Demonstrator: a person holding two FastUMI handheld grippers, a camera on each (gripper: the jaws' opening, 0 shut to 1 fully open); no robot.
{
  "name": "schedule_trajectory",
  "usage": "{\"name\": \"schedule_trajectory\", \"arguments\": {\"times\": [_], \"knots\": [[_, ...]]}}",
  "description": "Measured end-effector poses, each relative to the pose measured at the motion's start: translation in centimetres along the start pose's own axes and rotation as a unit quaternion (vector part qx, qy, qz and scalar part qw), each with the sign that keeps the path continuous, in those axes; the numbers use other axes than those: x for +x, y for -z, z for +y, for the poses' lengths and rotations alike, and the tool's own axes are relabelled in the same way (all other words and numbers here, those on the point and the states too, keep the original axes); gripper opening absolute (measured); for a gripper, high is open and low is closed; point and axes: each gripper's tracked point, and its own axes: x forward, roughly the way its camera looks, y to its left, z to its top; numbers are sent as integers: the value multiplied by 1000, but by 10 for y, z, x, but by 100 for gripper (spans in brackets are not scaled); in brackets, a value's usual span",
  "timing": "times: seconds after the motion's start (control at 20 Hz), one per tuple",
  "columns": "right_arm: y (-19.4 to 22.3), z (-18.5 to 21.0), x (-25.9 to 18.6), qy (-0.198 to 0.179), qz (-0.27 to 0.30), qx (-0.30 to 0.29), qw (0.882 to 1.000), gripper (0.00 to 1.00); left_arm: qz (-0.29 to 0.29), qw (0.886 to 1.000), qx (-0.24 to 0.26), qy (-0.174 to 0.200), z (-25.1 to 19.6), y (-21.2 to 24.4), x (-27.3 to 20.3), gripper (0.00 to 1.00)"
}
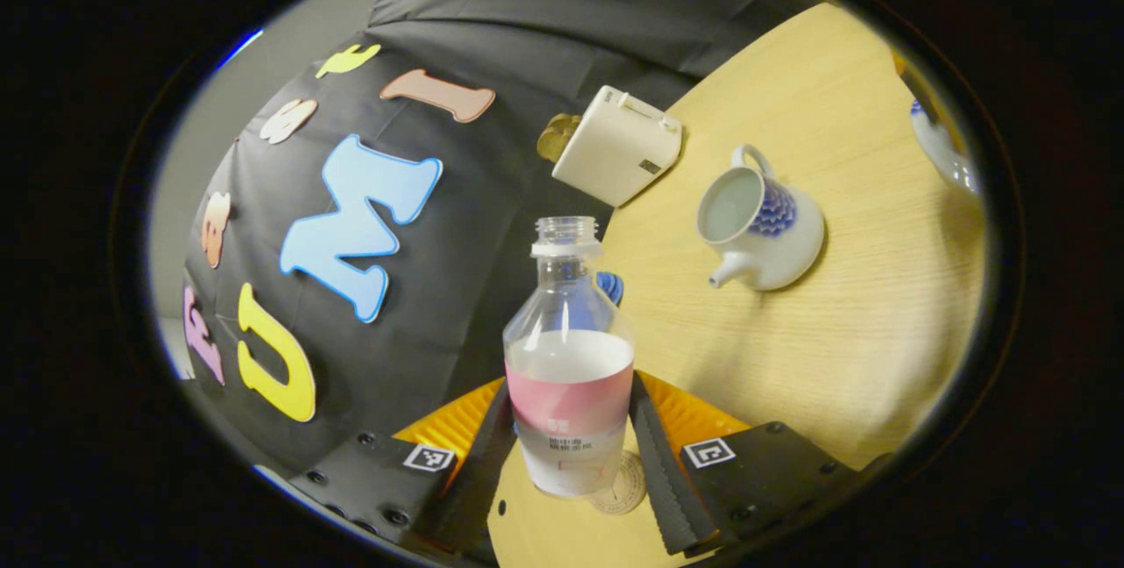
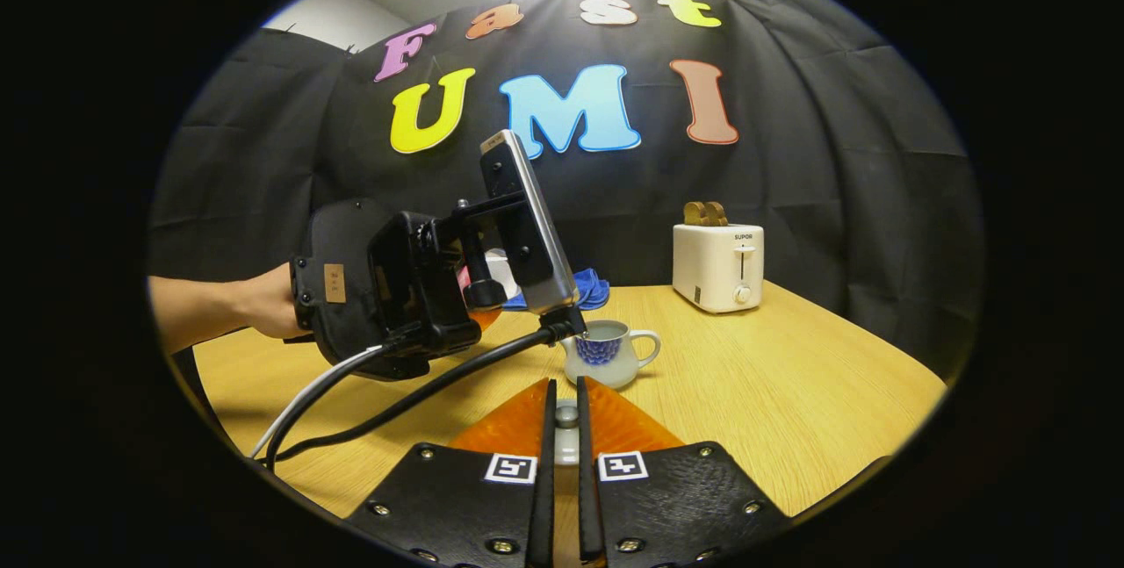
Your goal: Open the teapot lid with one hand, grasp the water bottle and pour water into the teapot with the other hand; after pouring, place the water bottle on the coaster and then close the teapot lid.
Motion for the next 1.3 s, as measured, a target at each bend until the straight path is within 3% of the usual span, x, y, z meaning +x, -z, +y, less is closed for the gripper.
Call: {"name": "schedule_trajectory", "arguments": {"times": [0.3,0.6,1.1,1.3], "knots": [[2,-3,-3,3,8,-4,1000,11,11,997,79,22,-11,-5,8,86],[5,-5,-3,0,20,6,1000,11,9,993,119,26,-5,-16,11,85],[11,-3,-3,-12,41,25,999,11,29,979,194,59,0,-22,8,85],[12,-1,-2,-18,47,32,998,11,37,970,233,56,8,-30,4,84]]}}
